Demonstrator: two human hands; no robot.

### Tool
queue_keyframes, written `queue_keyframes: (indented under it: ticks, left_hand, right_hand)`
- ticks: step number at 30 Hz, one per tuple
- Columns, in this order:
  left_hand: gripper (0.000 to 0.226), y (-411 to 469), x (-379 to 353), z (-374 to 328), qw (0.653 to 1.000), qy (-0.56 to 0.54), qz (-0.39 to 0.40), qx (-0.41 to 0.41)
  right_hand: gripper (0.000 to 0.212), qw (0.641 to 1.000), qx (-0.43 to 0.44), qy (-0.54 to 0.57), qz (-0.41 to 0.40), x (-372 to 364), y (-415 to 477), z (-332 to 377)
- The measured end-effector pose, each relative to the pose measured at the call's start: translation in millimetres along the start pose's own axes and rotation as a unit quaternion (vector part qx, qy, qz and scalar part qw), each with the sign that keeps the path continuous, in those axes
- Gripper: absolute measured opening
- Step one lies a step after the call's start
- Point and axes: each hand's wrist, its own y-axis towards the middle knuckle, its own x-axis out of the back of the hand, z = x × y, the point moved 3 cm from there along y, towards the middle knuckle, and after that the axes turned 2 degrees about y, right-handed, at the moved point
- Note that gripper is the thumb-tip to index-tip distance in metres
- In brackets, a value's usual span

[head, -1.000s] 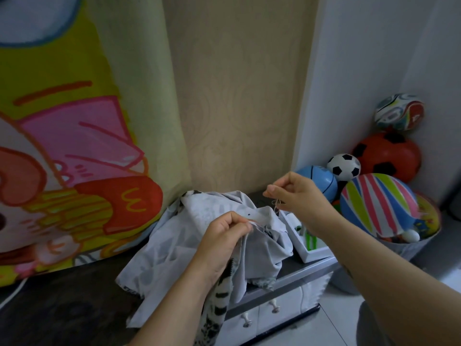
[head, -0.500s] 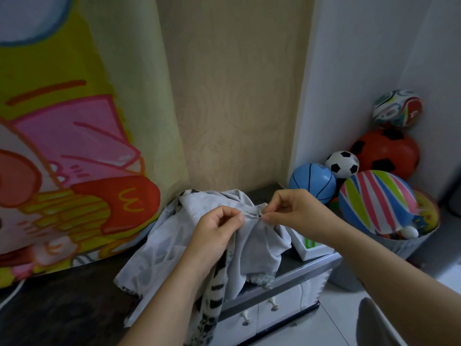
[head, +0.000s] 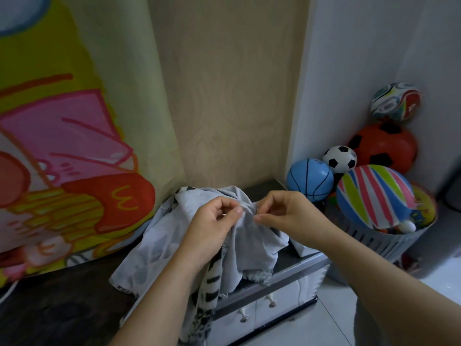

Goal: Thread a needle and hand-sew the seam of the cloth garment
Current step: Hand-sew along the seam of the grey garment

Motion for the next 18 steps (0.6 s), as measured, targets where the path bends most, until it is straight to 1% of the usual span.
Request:
queue_keyframes:
  ticks: [2,4,9,13,15,18]
  left_hand:
    - [0.009,2,1,0,1.0,0.0,-0.002,0.003]
    - [0.01,3,4,-1,1.0,0.004,-0.003,0.0]
    - [0.01,12,15,-7,0.999,0.026,0.016,-0.007]
    - [0.016,24,24,-33,0.995,0.08,0.034,-0.056]
    - [0.016,30,27,-46,0.988,0.123,0.052,-0.081]
    - [0.016,33,25,-45,0.973,0.202,0.071,-0.085]
  right_hand:
    - [0.008,0.999,0.005,-0.015,-0.04,0,1,-2]
    - [0.01,0.997,0.012,0.004,-0.072,2,3,-3]
    - [0.011,0.992,0.0,0.084,-0.095,5,4,4]
    - [0.011,0.982,0.016,0.13,-0.132,11,5,17]
    - [0.011,0.979,0.041,0.113,-0.166,16,6,23]
    - [0.012,0.982,0.044,0.021,-0.183,16,4,15]
